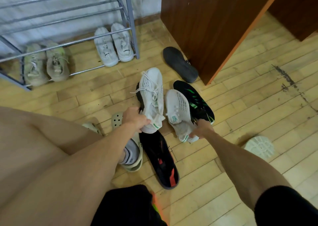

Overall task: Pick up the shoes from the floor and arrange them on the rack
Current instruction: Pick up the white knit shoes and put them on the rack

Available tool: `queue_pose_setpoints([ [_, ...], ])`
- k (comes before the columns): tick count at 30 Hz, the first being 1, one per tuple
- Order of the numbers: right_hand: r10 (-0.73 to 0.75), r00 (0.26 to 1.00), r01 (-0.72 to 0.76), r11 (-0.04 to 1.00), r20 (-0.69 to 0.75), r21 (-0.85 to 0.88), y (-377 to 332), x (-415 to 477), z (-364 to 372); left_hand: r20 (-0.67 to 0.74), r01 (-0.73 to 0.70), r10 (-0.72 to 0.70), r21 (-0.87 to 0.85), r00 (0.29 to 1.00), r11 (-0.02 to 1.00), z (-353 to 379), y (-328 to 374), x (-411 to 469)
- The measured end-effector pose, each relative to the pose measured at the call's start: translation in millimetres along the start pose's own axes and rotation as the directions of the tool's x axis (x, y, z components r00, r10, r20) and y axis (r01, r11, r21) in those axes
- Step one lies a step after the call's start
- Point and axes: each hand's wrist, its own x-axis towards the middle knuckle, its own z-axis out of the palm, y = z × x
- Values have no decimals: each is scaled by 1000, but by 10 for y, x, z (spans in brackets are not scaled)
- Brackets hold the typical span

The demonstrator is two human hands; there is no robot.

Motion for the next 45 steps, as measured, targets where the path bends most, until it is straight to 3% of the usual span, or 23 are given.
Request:
queue_pose_setpoints([
  [5, -65, 998, 65, 998, -6, -12, -113, -110, -435, 4, 63, -64, -215, 998, 975, 65, 201, -68],
  [9, -106, 994, 109, 970, -27, 218, -258, -343, -693, -63, -2, -24, -375, 998, 927, 29, 389, -187],
  [12, -190, 982, 172, 858, -12, 484, -442, -472, -818, -95, -51, 9, -453, 995, 890, -174, 548, -270],
  [14, -264, 964, 227, 799, -15, 556, -659, -518, -900, -119, -75, 21, -470, 993, 879, -371, 598, -290],
  [24, -427, 890, 451, 766, -162, 459, -1980, -444, -1074, -392, -162, -71, -531, 917, 831, -1288, 788, 108],
  [30, -511, 850, 501, 712, -126, 492, -2684, -251, -1125, -412, -195, -47, -525, 910, 828, -1707, 1020, 580],
  [38, -452, 870, 462, 607, -197, 647, -3763, 307, -1271, -363, -213, 7, -531, 932, 821, -2186, 1418, 1549],
  [45, -323, 915, 386, 520, -243, 762, -4272, 737, -1190, -291, -194, 44, -509, 956, 839, -2376, 1595, 2095],
])
